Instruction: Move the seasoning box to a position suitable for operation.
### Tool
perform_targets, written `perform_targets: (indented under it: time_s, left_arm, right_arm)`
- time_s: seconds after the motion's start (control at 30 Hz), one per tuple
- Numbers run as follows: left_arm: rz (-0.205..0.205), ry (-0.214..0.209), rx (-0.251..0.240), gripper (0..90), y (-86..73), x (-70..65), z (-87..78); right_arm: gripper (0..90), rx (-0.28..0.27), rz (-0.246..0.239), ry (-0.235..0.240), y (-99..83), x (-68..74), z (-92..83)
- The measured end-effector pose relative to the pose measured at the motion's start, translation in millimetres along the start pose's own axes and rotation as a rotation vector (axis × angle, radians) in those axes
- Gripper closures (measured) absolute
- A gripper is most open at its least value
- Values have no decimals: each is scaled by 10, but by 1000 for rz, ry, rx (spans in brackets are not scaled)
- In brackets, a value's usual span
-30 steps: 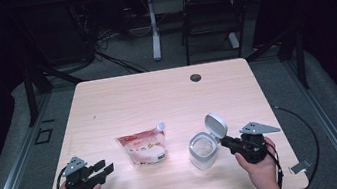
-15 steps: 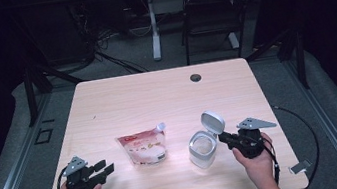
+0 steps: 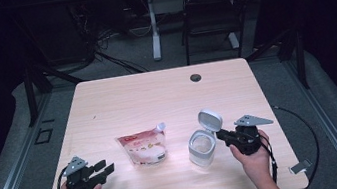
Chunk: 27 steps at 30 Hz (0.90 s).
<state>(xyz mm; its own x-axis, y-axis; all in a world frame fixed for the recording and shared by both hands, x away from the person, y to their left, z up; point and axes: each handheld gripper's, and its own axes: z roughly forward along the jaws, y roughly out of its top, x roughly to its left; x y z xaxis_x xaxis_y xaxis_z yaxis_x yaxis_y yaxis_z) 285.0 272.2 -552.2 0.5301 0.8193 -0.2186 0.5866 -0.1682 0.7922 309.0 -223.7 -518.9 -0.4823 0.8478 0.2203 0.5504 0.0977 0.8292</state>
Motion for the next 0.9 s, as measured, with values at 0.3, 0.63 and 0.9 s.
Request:
perform_targets:
  time_s: [0.3, 0.63, 0.9]
  left_arm:
    - [3, 4, 3, 566, 4, 4, -18]
    - [-14, 9, -19, 562, 24, 33, -72]
    - [-9, -4, -36, 553, 78, -17, -109]
  right_arm:
    - [843, 1, -4, 1, 5, -8, 9]
    - [828, -18, 12, 8, 9, -19, -123]
    - [810, -35, -18, 12, 27, 67, -286]
